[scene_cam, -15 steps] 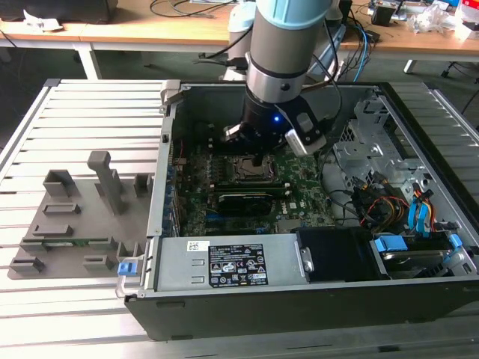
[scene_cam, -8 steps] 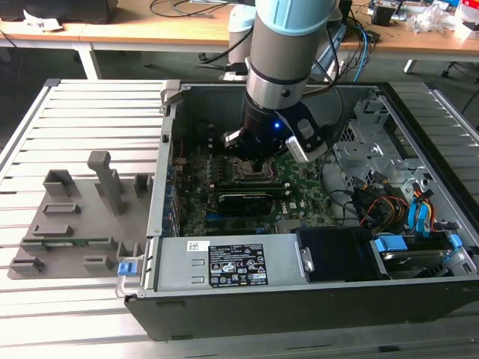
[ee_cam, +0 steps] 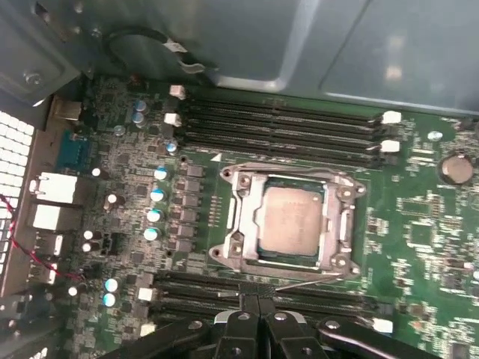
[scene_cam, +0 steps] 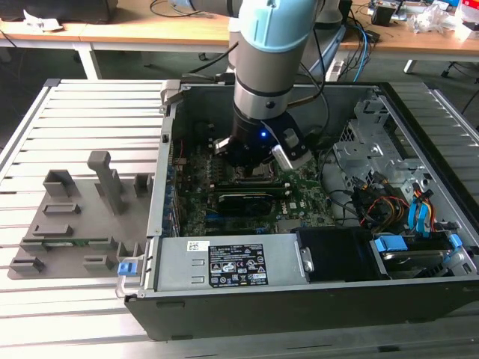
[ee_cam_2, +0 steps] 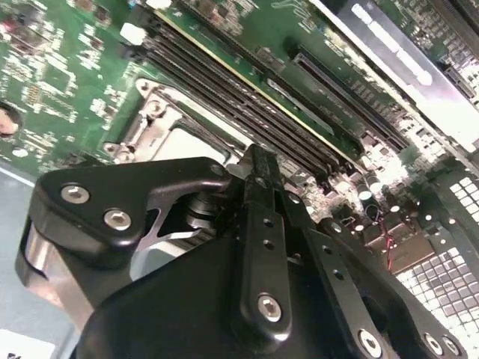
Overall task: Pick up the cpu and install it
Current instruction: 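Install the second cpu locking lever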
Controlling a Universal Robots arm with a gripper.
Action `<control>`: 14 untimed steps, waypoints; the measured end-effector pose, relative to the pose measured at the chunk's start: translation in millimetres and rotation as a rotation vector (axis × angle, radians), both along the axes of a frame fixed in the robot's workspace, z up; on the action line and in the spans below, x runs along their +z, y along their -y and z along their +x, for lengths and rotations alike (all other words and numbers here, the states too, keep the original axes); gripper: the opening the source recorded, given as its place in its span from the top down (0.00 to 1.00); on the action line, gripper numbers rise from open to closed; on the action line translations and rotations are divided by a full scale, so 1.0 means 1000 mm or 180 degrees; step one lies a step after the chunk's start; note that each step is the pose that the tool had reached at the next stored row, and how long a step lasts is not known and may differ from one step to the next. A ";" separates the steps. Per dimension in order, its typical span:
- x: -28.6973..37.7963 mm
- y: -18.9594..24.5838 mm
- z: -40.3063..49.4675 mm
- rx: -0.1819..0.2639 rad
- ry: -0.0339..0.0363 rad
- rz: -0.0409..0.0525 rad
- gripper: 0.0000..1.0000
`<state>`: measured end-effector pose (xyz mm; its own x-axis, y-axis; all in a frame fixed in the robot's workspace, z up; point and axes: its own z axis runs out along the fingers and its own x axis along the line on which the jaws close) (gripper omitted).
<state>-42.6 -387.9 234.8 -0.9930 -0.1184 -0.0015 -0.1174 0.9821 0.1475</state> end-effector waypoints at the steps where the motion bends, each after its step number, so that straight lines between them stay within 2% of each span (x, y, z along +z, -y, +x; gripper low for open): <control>1: -0.0025 0.0000 -0.0045 -0.0001 0.0000 0.0002 0.89; 5: -0.0101 0.0000 -0.0138 -0.0001 0.0000 0.0028 0.89; 9: -0.0211 0.0000 -0.0188 0.0000 0.0000 0.0090 0.89; 12: -0.0264 -0.0004 -0.0205 -0.0001 0.0000 0.0104 0.89; 13: -0.0308 -0.0008 -0.0228 -0.0001 0.0000 0.0133 0.89; 14: -0.0381 -0.0048 -0.0242 0.0000 0.0000 0.0208 0.89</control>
